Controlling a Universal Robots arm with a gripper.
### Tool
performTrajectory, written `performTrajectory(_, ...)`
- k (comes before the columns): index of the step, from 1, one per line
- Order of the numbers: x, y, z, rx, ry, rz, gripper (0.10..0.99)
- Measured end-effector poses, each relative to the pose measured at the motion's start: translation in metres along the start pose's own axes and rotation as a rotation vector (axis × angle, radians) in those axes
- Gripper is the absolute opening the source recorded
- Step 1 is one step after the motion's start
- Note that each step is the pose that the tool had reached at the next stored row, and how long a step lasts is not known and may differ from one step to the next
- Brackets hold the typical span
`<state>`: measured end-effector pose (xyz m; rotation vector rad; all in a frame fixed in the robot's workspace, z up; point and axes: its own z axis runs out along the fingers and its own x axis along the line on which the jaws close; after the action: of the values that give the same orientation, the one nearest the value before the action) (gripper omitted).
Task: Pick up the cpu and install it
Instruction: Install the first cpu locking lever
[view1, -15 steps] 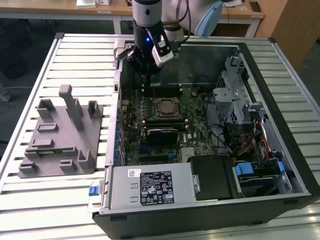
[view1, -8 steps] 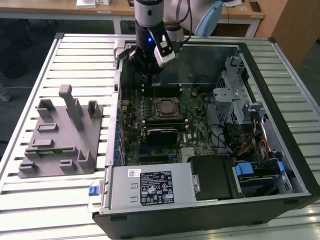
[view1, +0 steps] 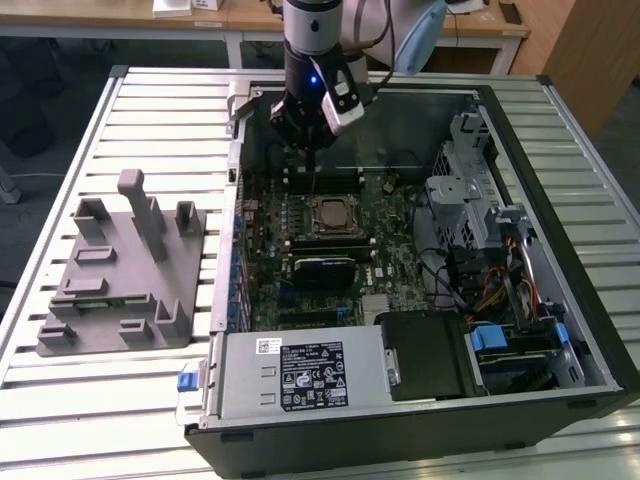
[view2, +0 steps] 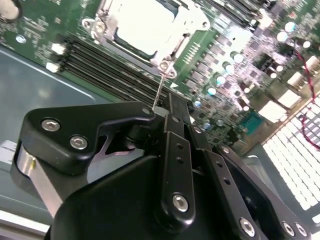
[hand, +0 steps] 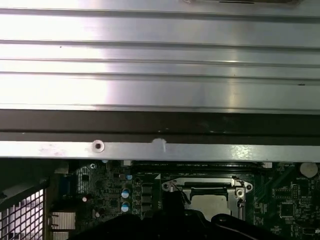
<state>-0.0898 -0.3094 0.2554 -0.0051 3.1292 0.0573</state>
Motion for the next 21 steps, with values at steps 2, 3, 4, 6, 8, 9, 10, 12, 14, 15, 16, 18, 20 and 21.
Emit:
performTrajectory(2,-0.0047,0.0,0.0004,0.0,0.0001,0.0,0.114)
performTrajectory(3,-0.0068,0.0,0.0006,0.0,0.0001,0.0,0.114)
performTrajectory(4,-0.009,0.0,0.0009,0.0,0.0,0.0,0.114)
performTrajectory(6,-0.0111,-0.0001,0.0014,0.0,-0.0001,0.0,0.114)
performTrajectory(8,-0.0116,-0.0001,0.0015,0.0,0.0,0.0,0.114)
performTrajectory(9,-0.0119,-0.0001,0.0016,0.0,0.0,0.0,0.114)
performTrajectory(10,-0.012,-0.0001,0.0016,0.0,0.0001,0.0,0.114)
performTrajectory(12,-0.0138,0.0,0.0022,0.0,0.0001,0.0,0.114)
performTrajectory(14,-0.0178,-0.0001,0.003,0.0,0.0001,0.0,0.114)
performTrajectory(15,-0.0204,-0.0001,0.0035,0.0,0.0,0.0,0.114)
performTrajectory(16,-0.0229,-0.0002,0.0039,0.0,0.0001,0.0,0.114)
performTrajectory(18,-0.0267,-0.0002,0.0047,0.0,0.0,0.0,0.114)
performTrajectory(20,-0.0294,0.0002,0.0056,0.0,0.0,0.002,0.114)
performTrajectory(21,-0.0302,0.0006,0.0061,0.0,-0.0001,0.003,0.114)
